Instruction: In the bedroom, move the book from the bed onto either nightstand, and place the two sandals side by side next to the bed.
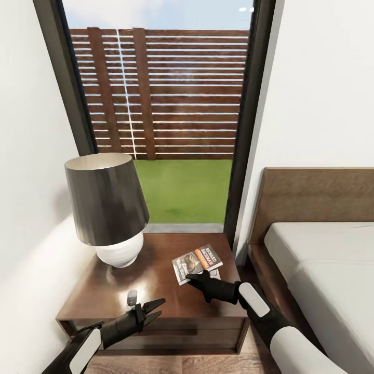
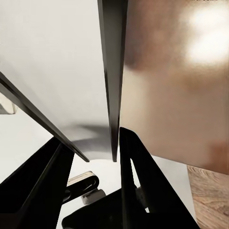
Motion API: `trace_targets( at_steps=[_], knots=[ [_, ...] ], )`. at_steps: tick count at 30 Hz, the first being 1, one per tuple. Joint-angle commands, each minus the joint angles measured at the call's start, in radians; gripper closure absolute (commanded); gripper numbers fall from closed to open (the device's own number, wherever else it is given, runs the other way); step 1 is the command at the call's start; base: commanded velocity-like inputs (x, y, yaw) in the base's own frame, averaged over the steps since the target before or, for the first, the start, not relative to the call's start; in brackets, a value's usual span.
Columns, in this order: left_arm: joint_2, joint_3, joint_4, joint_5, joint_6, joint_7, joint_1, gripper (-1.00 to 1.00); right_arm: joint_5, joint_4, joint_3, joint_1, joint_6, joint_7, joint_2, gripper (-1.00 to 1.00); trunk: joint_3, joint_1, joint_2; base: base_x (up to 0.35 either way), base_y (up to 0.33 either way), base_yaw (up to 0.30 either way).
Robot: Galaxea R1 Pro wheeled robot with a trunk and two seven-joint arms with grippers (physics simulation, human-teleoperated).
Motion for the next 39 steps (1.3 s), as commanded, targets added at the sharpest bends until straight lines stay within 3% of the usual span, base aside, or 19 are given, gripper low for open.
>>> trace_targets(
  at_steps=[1, 5, 10, 18, 26, 32, 39],
  knots=[
    [0.001, -0.004, 0.0, 0.009, 0.007, 0.001, -0.001, -1.0, 0.005, 0.0, 0.0, -0.001, 0.001, 0.006, -0.001, 1.0, -0.001, 0.0, 0.0, 0.0, 0.0, 0.0],
    [0.0, -0.004, 0.0, 0.009, 0.007, 0.001, -0.001, -1.0, 0.005, -0.002, 0.002, -0.001, 0.001, 0.006, 0.0, 1.0, -0.001, 0.0, 0.0, 0.0, 0.0, 0.0],
    [0.0, -0.004, 0.0, 0.009, 0.007, 0.001, -0.001, -1.0, 0.005, -0.003, 0.002, -0.001, 0.001, 0.006, 0.0, 1.0, -0.02, 0.002, -0.002, 0.0, 0.0, 0.0],
    [0.0, -0.005, 0.0, 0.01, 0.007, 0.001, -0.001, -1.0, 0.005, -0.004, 0.002, -0.001, 0.001, 0.006, 0.0, 1.0, -0.02, 0.002, -0.002, 0.0, 0.0, 0.0],
    [0.0, -0.005, 0.0, 0.01, 0.007, 0.001, -0.001, -1.0, 0.005, -0.004, 0.002, -0.001, 0.001, 0.006, 0.0, 1.0, -0.051, 0.006, -0.003, 0.0, 0.0, 0.0],
    [0.0, -0.005, 0.0, 0.01, 0.007, 0.001, -0.001, -1.0, 0.005, -0.004, 0.002, -0.001, 0.001, 0.006, 0.0, 1.0, -0.051, 0.006, -0.003, 0.0, 0.0, 0.0],
    [0.0, -0.005, 0.0, 0.009, 0.007, 0.001, -0.001, -1.0, 0.005, -0.004, 0.002, -0.001, 0.001, 0.006, 0.0, 1.0, -0.074, 0.008, -0.005, 0.0, 0.0, 0.0]
  ],
)
